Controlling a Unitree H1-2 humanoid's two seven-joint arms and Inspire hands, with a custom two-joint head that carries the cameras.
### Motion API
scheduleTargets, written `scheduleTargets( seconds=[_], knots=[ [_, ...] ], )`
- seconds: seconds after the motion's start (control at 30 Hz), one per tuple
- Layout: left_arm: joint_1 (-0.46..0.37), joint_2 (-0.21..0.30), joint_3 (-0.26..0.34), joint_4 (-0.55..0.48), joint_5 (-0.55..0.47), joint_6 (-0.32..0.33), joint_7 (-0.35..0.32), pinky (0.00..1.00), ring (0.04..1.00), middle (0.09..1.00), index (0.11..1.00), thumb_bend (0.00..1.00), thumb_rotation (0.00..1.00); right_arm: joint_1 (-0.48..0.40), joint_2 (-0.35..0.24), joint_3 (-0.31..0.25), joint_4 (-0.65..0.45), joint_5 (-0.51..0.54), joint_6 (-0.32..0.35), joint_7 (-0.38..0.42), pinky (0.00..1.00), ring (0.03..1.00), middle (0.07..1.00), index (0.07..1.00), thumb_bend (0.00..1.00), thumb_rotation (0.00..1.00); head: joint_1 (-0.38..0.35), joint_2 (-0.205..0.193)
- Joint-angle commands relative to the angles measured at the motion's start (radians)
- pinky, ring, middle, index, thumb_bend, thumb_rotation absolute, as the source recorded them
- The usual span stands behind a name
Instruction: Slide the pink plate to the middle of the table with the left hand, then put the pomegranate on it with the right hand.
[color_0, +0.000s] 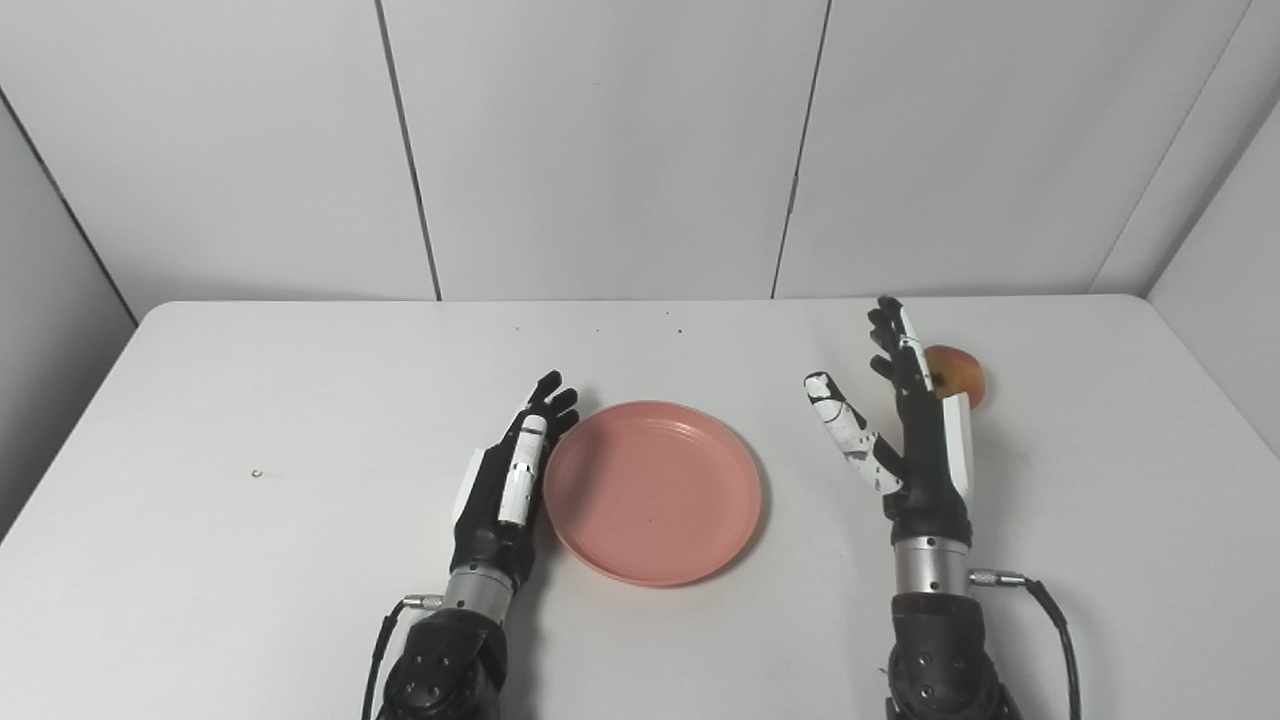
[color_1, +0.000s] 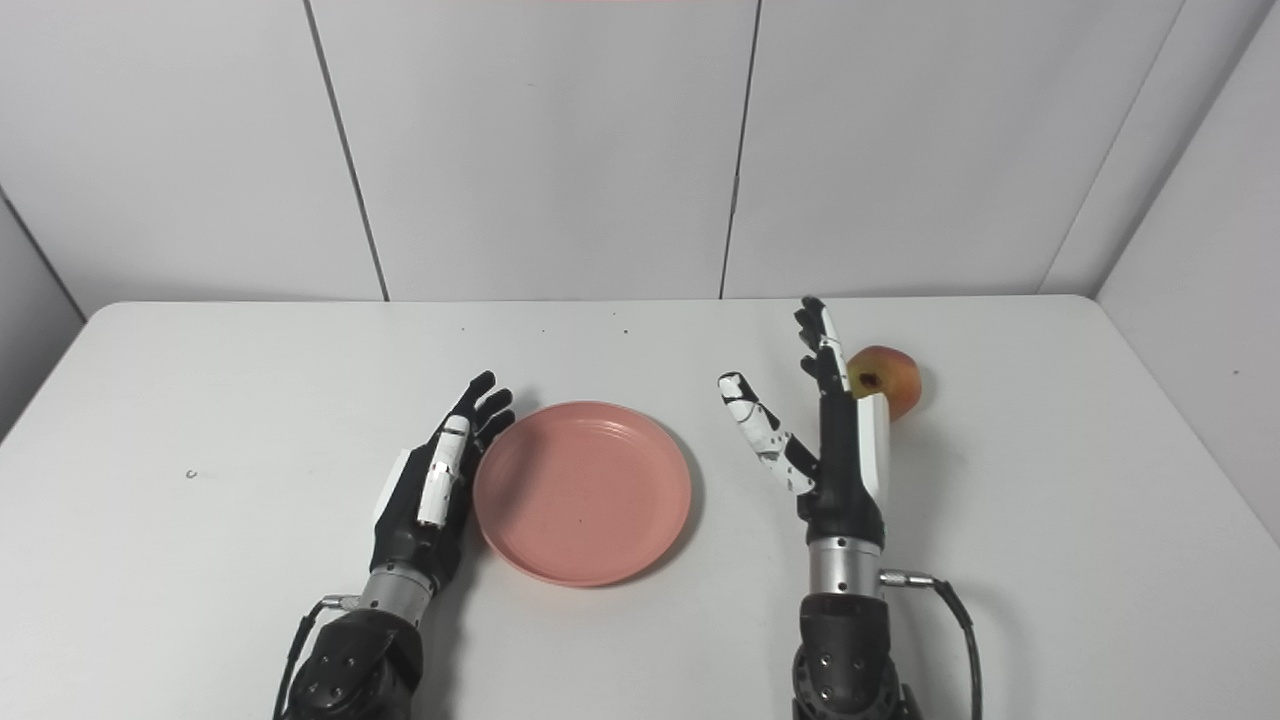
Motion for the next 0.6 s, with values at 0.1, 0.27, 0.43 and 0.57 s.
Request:
scheduleTargets(
  seconds=[0.1, 0.27, 0.43, 0.57],
  knots=[
    [-0.004, -0.005, 0.001, -0.024, -0.016, 0.005, -0.013, 0.94, 0.926, 0.918, 0.909, 0.26, 1.00, -0.050, -0.037, -0.017, -0.028, -0.060, 0.013, -0.037, 0.88, 0.897, 0.898, 0.915, 0.65, 0.59, -0.001, -0.003],
    [-0.006, -0.004, 0.001, -0.015, -0.010, -0.007, -0.009, 0.93, 0.927, 0.918, 0.907, 0.27, 1.00, -0.075, -0.077, -0.048, -0.017, -0.069, 0.051, -0.037, 0.85, 0.885, 0.888, 0.906, 0.68, 0.50, 0.000, -0.005],
    [-0.004, -0.001, 0.001, -0.021, -0.009, -0.004, -0.009, 0.93, 0.926, 0.919, 0.907, 0.27, 1.00, -0.094, -0.102, -0.075, -0.029, -0.110, 0.135, -0.043, 0.86, 0.900, 0.897, 0.899, 0.72, 0.50, -0.005, -0.006],
    [-0.004, -0.001, 0.001, -0.017, -0.004, -0.018, -0.007, 0.93, 0.927, 0.920, 0.910, 0.27, 1.00, -0.115, -0.134, -0.092, -0.021, -0.114, 0.176, -0.037, 0.84, 0.896, 0.909, 0.909, 0.73, 0.46, -0.008, -0.008]
  ],
)
